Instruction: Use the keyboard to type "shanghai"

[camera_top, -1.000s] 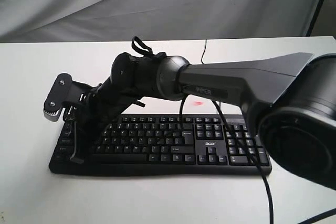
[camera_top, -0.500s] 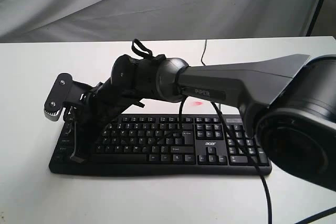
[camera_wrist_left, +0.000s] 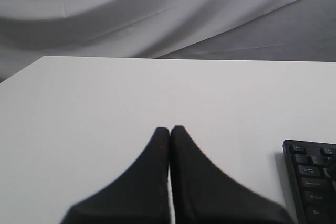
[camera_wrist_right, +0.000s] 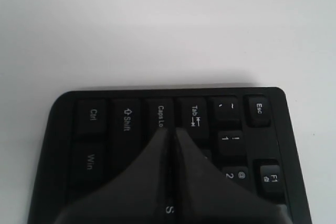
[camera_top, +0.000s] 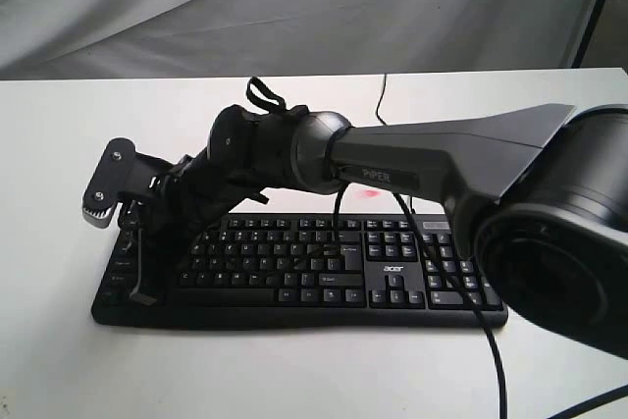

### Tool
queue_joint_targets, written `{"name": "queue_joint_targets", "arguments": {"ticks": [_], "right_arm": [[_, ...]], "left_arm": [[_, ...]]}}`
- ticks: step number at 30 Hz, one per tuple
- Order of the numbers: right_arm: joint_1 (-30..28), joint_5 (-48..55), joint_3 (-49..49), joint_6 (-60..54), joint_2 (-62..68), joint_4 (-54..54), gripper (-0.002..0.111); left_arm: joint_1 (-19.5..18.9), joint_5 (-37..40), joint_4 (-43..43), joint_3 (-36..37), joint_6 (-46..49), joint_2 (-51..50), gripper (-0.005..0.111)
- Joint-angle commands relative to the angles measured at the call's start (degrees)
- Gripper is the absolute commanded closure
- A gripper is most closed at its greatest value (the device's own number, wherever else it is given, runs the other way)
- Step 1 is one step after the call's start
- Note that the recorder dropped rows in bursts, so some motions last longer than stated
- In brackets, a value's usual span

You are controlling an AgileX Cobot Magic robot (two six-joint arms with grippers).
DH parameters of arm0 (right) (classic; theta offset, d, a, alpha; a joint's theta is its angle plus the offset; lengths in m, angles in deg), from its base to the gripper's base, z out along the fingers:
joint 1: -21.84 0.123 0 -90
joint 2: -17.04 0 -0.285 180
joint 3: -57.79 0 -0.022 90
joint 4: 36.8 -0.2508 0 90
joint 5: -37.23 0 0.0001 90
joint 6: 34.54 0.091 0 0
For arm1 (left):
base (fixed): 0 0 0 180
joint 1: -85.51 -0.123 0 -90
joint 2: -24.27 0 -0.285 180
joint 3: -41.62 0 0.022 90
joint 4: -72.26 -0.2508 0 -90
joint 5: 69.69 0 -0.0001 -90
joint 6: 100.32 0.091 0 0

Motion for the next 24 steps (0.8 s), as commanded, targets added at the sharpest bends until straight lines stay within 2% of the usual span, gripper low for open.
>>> {"name": "queue_joint_targets", "arguments": {"ticks": [1, 24], "right_arm": [[0.1, 0.5, 0.4, -0.7, 0.0, -0.5, 0.108], [0.1, 1.0, 0.4, -1.5, 1.0, -0.8, 0.108]], "left_arm": [[0.2, -0.4, 0.0, 0.3, -0.1, 0.3, 0.106], [0.2, -0.4, 0.0, 0.3, -0.1, 0.3, 0.106]]}}
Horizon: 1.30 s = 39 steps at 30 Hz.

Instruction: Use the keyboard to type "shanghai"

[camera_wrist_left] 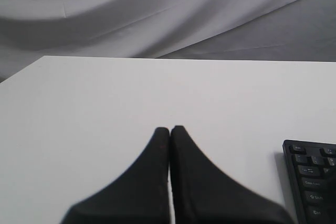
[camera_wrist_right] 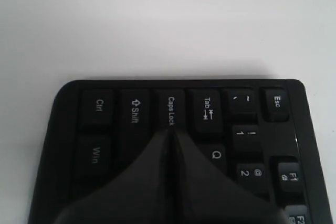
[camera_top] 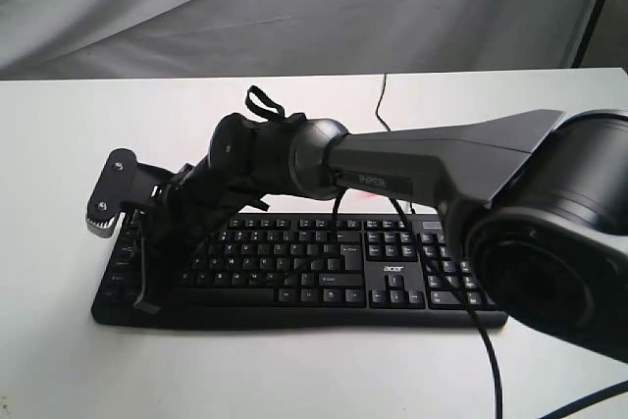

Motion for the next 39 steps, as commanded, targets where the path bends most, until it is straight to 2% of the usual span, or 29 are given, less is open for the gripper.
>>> {"name": "queue_joint_targets", "arguments": {"ticks": [1, 18, 39], "right_arm": [[0.1, 0.4, 0.4, -0.3, -0.1, -0.3, 0.108], [0.0, 0.8, 0.4, -0.3, 0.9, -0.2, 0.108], [-0.1, 2.1, 0.4, -0.2, -4.1, 1.5, 0.108]], "left_arm": [[0.2, -0.4, 0.0, 0.3, -0.1, 0.3, 0.106], [0.2, -0.4, 0.0, 0.3, -0.1, 0.3, 0.106], [0.2, -0.4, 0.0, 0.3, -0.1, 0.3, 0.106]]}}
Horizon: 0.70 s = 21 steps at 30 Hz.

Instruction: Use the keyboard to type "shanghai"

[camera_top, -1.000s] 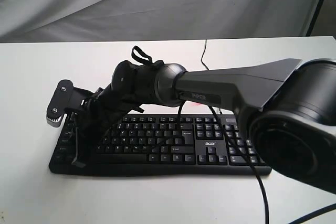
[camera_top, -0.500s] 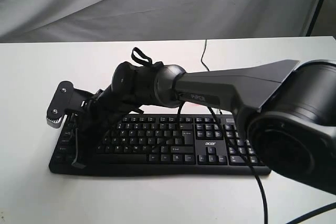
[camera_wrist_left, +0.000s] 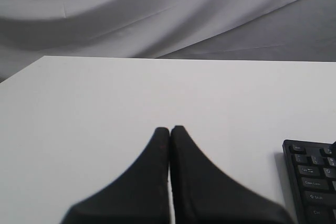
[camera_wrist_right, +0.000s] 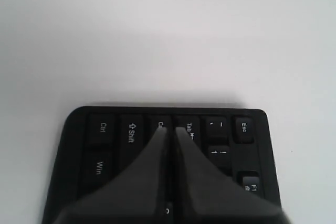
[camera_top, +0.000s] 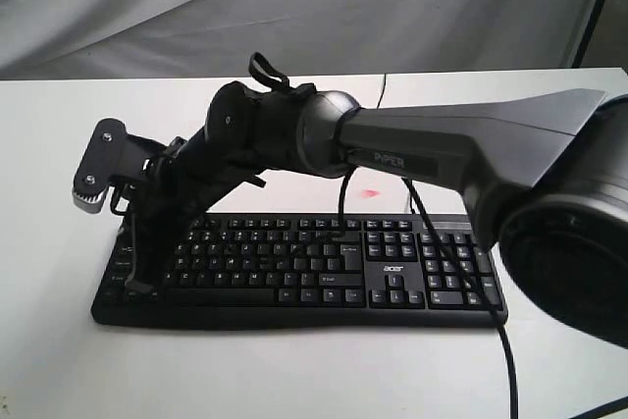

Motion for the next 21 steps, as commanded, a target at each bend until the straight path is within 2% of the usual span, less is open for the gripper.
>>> {"name": "queue_joint_targets", "arguments": {"ticks": [1, 11, 17, 21], "right_arm": [[-0.1, 1.2, 0.1, -0.1, -0.6, 0.8, 0.108], [-1.3, 4.7, -1.6, 1.8, -3.8, 5.3, 0.108], [-2.5, -0.1, -10.5, 0.6, -8.5, 5.4, 0.108], [-3.5, -2.8, -17.6, -4.1, -11.8, 0.3, 0.108]], "left_arm": [[0.2, -0.4, 0.0, 0.3, -0.1, 0.3, 0.106], [0.2, -0.4, 0.0, 0.3, -0.1, 0.3, 0.106], [0.2, -0.4, 0.0, 0.3, -0.1, 0.3, 0.106], [0.2, -0.4, 0.0, 0.3, -0.1, 0.3, 0.106]]}}
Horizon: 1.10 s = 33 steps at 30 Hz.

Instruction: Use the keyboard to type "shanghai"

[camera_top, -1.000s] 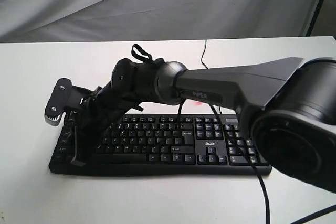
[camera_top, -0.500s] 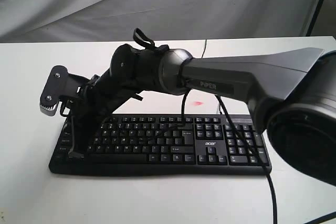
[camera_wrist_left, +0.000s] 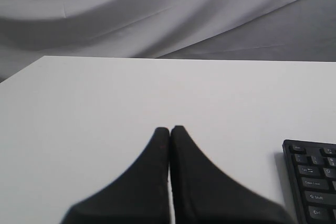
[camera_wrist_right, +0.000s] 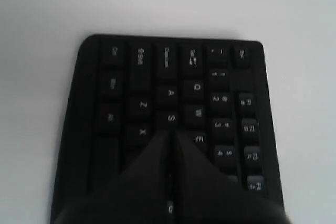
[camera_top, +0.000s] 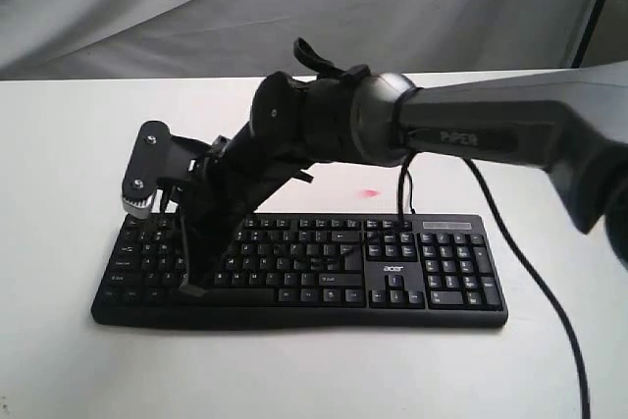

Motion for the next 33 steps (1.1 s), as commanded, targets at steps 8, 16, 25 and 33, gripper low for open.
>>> {"name": "queue_joint_targets", "arguments": {"ticks": [8, 16, 25, 33], "right_arm": [[-3.4, -2.6, -11.6, -8.1, -5.5, -7.6, 0.108], [-5.6, -1.8, -15.3, -21.2, -5.3, -20.0, 0.108], [-5.6, -1.6, -15.3, -17.8, -5.2, -15.9, 0.108], [-5.6, -1.6, -15.3, -17.8, -4.7, -15.9, 0.108]], "left_arm": [[0.2, -0.4, 0.0, 0.3, -0.1, 0.3, 0.106], [0.2, -0.4, 0.0, 0.3, -0.1, 0.3, 0.106], [0.2, -0.4, 0.0, 0.3, -0.1, 0.3, 0.106], [0.2, -0.4, 0.0, 0.3, -0.1, 0.3, 0.106]]}}
